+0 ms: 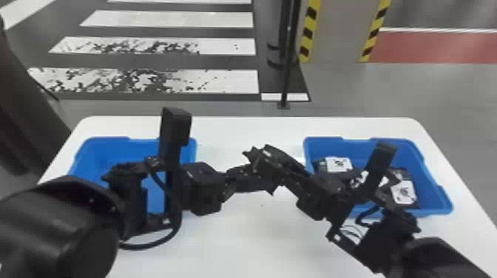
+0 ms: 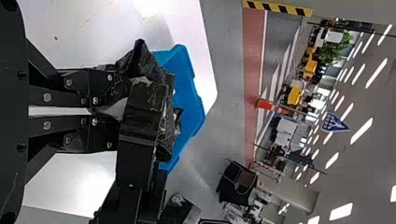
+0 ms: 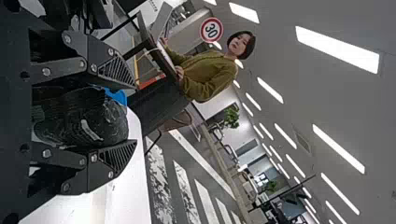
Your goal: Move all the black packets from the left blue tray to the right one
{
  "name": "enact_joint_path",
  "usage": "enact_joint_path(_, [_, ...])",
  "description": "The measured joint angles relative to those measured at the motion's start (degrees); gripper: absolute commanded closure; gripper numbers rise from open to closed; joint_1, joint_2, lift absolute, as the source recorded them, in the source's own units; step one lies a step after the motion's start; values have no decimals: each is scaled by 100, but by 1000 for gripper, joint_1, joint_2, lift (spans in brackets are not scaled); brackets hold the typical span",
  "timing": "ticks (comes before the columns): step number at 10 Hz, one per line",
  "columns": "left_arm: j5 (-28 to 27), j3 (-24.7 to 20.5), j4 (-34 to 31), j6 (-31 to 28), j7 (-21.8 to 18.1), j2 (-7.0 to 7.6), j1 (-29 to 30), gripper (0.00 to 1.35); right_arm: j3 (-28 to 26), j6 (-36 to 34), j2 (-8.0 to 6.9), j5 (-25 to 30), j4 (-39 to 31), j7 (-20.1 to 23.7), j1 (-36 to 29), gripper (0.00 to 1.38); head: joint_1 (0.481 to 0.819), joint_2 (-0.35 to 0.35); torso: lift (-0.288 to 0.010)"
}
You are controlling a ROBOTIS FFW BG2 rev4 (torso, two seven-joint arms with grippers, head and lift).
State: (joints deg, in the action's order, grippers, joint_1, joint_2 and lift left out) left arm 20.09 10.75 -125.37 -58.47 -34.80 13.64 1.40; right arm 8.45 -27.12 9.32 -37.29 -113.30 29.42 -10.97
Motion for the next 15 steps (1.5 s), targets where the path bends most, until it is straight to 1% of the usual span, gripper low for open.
enact_joint_path(1, [15,-2,1,17,2,3,1,946,7,0,0,-26,10,1,12,1279,695,-10,-140])
enact_joint_path(2, [72,-18,2,44,24,5,16,545,11,4,0,-45,26,3,26,1279,695,-10,-140])
enact_joint_path(3, [158,-80,2,66,34,0,77,217,1,23,0,-73,90,63,75,1279,695,-9,-140])
enact_joint_path(4, [184,-165,1,119,34,-6,158,88,-116,50,-2,-83,179,25,138,1279,695,-16,-140])
enact_joint_path(5, [222,-271,0,247,33,-15,244,121,-312,77,5,-45,272,15,209,1279,695,-24,-140])
enact_joint_path(6, [298,-432,-87,515,26,-40,399,128,-605,131,15,65,448,11,330,1279,695,-51,-140])
enact_joint_path(8, [354,-846,-573,1150,26,-118,881,130,-1260,218,69,558,927,3,661,1279,695,-118,-140])
enact_joint_path(9, [449,-1104,-805,1477,33,-183,1171,130,-1593,227,105,835,1217,-10,828,1265,695,-149,-140])
enact_joint_path(10, [569,-1383,-1008,1782,40,-258,1472,130,-1897,232,137,1062,1540,-36,970,1023,695,-178,-140])
enact_joint_path(11, [639,-1695,-1225,2022,58,-344,1789,130,-2074,231,174,1172,1909,-72,1096,572,695,-185,-140])
enact_joint_path(12, [707,-1983,-1369,2327,71,-425,2089,130,-2160,234,217,1274,2212,-95,1184,199,695,-185,-140])
enact_joint_path(13, [789,-2231,-1435,2696,80,-507,2359,130,-2279,373,237,1538,2309,-126,1185,53,695,-186,-140])
enact_joint_path(14, [826,-2474,-1495,2963,94,-592,2605,130,-2418,636,229,1856,2129,-250,1035,111,695,-190,-140])
enact_joint_path(15, [833,-2657,-1535,3104,108,-655,2780,130,-2545,812,180,2085,1677,-428,717,137,695,-192,-140])
